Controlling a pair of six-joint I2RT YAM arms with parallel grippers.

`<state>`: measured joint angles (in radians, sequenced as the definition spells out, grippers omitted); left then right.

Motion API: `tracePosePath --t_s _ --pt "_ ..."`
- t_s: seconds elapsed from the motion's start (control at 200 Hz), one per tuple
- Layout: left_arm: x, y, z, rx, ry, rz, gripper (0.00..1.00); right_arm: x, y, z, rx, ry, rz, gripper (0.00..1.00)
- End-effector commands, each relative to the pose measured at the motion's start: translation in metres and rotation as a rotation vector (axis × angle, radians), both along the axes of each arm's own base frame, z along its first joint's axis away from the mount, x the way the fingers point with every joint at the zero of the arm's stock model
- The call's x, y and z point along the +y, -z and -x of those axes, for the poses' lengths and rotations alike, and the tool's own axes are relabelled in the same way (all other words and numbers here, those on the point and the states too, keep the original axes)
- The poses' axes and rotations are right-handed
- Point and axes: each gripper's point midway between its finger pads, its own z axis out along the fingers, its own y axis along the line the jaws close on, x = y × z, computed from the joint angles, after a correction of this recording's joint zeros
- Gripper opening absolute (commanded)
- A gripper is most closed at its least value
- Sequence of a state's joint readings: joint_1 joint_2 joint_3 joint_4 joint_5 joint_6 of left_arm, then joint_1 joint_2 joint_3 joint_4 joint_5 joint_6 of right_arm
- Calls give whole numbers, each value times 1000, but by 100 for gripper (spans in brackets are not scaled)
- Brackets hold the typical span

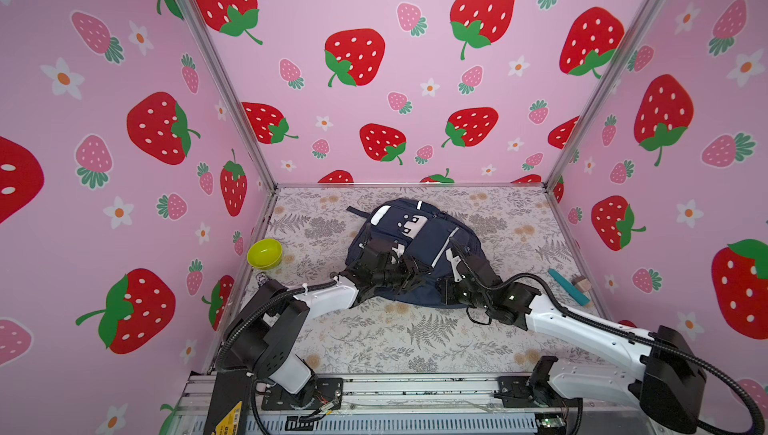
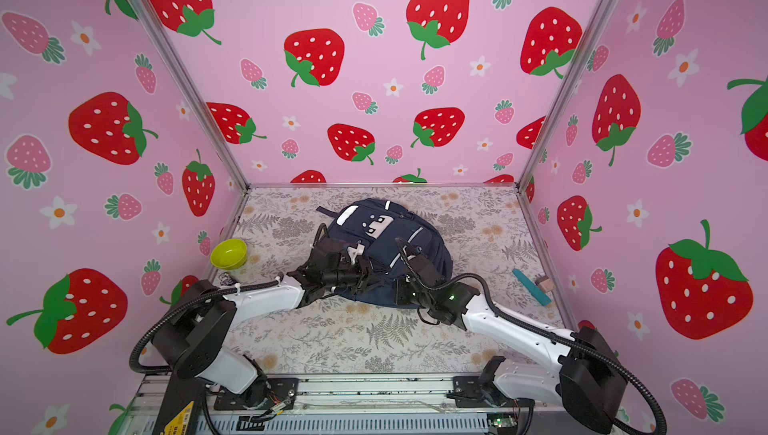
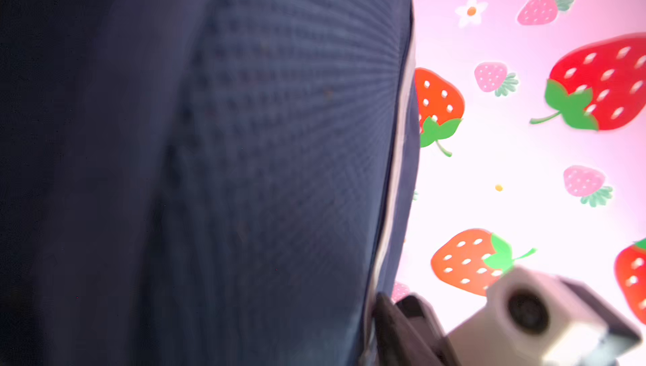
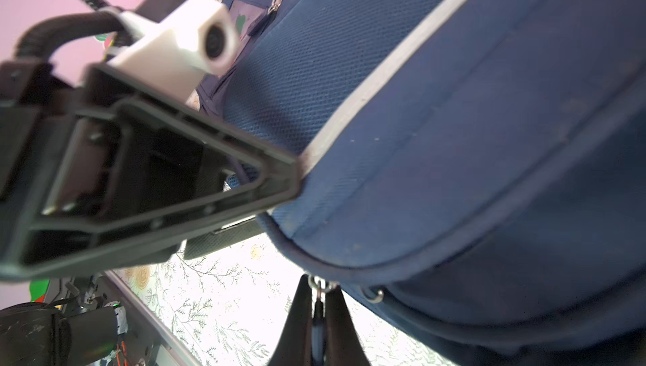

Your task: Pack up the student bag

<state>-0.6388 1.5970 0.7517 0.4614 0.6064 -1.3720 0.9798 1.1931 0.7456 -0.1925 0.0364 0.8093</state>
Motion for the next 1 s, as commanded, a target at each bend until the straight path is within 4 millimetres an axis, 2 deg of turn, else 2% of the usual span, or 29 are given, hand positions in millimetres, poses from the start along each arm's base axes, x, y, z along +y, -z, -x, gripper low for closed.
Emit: tracePosePath --t_s 0.0,0.11,0.135,0.29,0.5,0.56,0.645,0.725,0.795,0.855,0.996 --pt "-16 -46 -24 -102 -44 131 24 17 -12 18 13 -77 -3 2" --pt "-5 -29 -24 -66 -75 72 7 5 -12 18 9 -54 45 2" --pt "0 -24 -24 -58 -85 54 0 2 -13 17 2 -47 52 2" --pt "22 -4 -21 -24 -114 -13 0 -33 -6 9 5 35 168 3" --pt "57 10 -9 -13 -105 -114 0 -88 11 -18 36 167 298 3" --pt "69 13 -5 -15 -95 -150 0 -98 16 -26 46 185 318 3" --pt "95 17 -2 -9 -104 -204 0 -108 20 -40 44 210 334 3" --pt "131 19 -7 4 -149 -238 0 -117 23 -53 44 239 345 2" --pt "168 19 -15 21 -215 -253 0 -119 22 -60 38 241 358 1" --pt "199 17 -25 27 -271 -269 0 -113 22 -62 33 207 357 0" --pt "269 15 -53 51 -403 -342 0 -61 16 -37 33 0 261 0"
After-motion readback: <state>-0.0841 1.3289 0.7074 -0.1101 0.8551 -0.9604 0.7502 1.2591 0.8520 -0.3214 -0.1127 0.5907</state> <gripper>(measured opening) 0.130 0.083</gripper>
